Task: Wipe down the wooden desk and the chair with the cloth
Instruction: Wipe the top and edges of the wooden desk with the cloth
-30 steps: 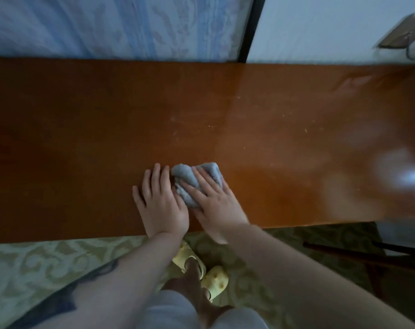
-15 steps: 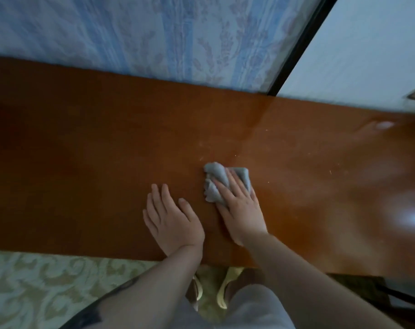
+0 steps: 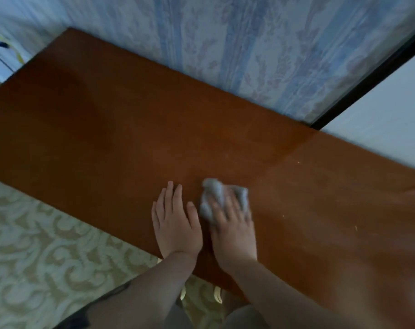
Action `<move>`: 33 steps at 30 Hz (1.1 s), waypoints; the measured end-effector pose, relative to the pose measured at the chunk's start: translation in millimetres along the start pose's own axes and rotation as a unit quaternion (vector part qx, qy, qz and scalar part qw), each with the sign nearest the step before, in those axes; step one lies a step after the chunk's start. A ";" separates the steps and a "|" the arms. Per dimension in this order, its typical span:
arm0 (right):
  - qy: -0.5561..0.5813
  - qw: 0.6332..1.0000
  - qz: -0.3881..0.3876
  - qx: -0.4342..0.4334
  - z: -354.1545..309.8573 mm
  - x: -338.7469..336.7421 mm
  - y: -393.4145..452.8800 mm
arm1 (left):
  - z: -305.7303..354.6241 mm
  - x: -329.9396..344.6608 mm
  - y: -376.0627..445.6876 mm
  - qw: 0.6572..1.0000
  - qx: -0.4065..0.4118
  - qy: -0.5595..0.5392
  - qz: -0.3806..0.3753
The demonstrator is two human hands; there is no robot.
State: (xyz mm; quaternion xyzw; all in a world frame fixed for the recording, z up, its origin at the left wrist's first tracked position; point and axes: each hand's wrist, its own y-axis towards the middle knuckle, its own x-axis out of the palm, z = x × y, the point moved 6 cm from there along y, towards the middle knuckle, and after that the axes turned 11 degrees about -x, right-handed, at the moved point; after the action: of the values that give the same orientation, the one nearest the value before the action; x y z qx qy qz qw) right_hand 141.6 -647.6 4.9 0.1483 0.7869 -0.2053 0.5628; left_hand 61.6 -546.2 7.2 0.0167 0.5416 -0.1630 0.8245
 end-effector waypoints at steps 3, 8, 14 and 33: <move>-0.069 0.969 -0.082 -0.224 -21.8 -1.8 12.0 | -2.0 0.1 1.3 1.000 -0.012 -0.007 0.015; -0.033 0.996 -0.036 -0.079 18.0 -12.0 23.7 | -0.9 0.7 0.5 1.000 -0.005 -0.014 0.023; -0.053 0.976 -0.080 -0.195 -30.0 7.2 -5.1 | -10.1 -4.2 2.1 0.995 -0.059 -0.065 0.047; -0.022 0.997 -0.032 -0.071 -53.0 0.7 55.5 | -80.3 -46.9 61.3 0.999 0.029 -0.027 -0.018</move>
State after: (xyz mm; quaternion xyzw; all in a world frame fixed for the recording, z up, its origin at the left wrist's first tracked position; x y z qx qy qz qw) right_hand 123.4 -573.2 10.6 0.0782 0.7915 -0.1695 0.5820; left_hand -9.0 -460.1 7.1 0.0266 0.5144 -0.1944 0.8348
